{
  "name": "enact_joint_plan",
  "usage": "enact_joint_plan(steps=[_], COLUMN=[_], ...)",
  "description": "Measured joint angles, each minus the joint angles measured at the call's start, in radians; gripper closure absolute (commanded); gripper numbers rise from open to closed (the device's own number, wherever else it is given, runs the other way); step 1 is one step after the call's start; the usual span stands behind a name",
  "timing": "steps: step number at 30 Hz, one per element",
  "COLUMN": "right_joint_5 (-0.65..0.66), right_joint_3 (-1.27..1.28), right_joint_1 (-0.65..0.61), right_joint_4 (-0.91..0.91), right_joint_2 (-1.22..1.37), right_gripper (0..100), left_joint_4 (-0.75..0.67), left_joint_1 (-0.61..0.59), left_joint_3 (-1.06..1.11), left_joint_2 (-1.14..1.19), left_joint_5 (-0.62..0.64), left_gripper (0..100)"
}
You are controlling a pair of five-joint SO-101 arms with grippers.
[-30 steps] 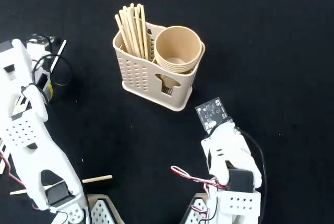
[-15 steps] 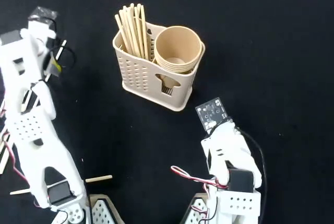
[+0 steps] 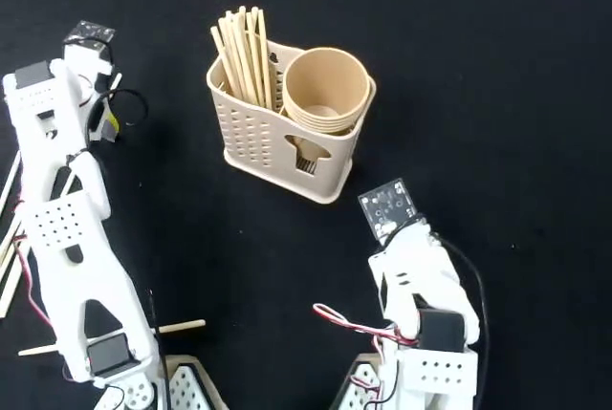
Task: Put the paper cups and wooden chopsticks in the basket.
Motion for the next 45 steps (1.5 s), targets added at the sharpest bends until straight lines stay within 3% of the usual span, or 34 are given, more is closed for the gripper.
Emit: enact_joint_plan(steps=[9,13,23,29,36,45], right_joint_5=[0.000,0.000,0.000,0.000,0.000,0.000], right_joint_3=[0.000,0.000,0.000,0.000,0.000,0.000], right_joint_1=[0.000,0.000,0.000,0.000,0.000,0.000], right_joint_4=[0.000,0.000,0.000,0.000,0.000,0.000], right_joint_2=[0.000,0.000,0.000,0.000,0.000,0.000], right_gripper=[94.6,94.6,94.6,94.6,94.6,94.6], left_joint_4=[0.287,0.324,0.331,0.334,0.331,0.143], left_joint_1=[-0.009,-0.006,-0.006,0.003,0.150,0.331], left_joint_3=[-0.249,-0.370,-0.411,-0.212,0.281,0.591], left_joint_2=[0.023,0.026,-0.189,-0.420,-0.743,-1.171], left_joint_5=[0.002,0.048,0.460,0.592,0.606,0.608], left_gripper=[97,97,97,97,97,97])
